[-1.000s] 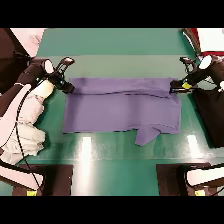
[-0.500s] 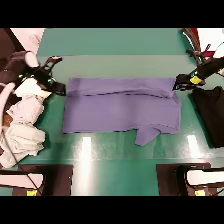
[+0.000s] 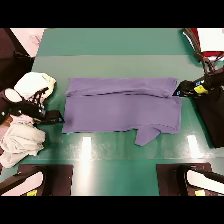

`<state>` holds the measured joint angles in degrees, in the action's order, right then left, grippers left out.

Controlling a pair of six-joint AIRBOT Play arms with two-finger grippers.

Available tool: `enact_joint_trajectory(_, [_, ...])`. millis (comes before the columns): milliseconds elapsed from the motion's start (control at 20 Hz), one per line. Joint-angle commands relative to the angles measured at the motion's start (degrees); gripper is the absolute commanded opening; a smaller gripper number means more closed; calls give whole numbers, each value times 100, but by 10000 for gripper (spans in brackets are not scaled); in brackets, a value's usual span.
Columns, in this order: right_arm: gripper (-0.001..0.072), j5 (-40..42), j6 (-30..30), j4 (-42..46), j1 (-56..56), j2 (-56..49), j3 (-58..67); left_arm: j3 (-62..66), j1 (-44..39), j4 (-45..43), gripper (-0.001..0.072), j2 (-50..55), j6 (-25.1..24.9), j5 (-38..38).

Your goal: Fold the shirts.

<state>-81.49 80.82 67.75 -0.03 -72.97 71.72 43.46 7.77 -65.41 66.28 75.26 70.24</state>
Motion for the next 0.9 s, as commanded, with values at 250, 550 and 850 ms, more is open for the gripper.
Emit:
enact_joint_trajectory(250, [451, 109, -11, -57, -2, 503, -304, -804, -498, 424, 469, -146, -22, -881])
enact_joint_trajectory(550, [451, -490, 223, -22, -83, 863, -1143, -505, -540, 498, 25, -195, -74, -866])
enact_joint_trajectory(850, [451, -48, 1150, -26, -1010, 2070, -3661, -256, -540, 505, 25, -229, -184, -789])
